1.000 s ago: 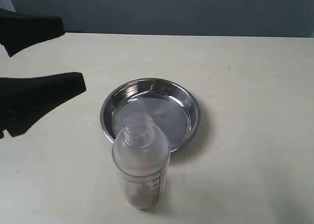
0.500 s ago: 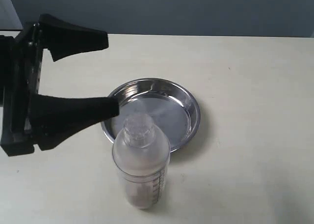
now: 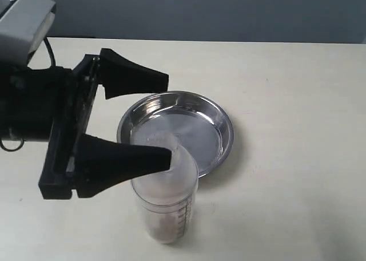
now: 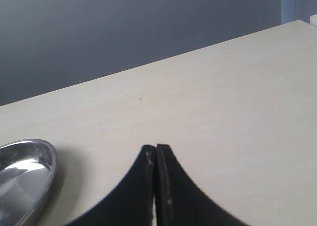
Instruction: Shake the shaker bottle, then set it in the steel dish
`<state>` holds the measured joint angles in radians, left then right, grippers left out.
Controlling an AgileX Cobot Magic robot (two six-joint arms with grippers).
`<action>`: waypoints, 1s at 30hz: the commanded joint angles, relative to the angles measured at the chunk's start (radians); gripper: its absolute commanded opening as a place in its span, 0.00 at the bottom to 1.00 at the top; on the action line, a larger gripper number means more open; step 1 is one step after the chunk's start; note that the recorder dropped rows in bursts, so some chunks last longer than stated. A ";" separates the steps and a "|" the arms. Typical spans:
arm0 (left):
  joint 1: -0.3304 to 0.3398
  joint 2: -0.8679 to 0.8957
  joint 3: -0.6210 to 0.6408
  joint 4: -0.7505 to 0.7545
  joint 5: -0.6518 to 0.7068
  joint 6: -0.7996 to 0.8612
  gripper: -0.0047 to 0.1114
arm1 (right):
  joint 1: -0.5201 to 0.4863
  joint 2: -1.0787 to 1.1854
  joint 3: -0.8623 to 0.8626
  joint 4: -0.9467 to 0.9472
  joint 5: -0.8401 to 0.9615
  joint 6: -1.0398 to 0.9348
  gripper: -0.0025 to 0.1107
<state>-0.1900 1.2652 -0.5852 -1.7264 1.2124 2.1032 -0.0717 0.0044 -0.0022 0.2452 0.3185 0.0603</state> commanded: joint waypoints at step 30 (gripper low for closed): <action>0.027 -0.545 -0.080 -0.018 -1.223 -0.313 0.77 | 0.002 -0.004 0.002 0.000 -0.011 -0.003 0.02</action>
<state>-0.1640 0.7254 -0.6622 -1.7300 -0.0419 1.7950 -0.0717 0.0044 -0.0022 0.2452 0.3185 0.0603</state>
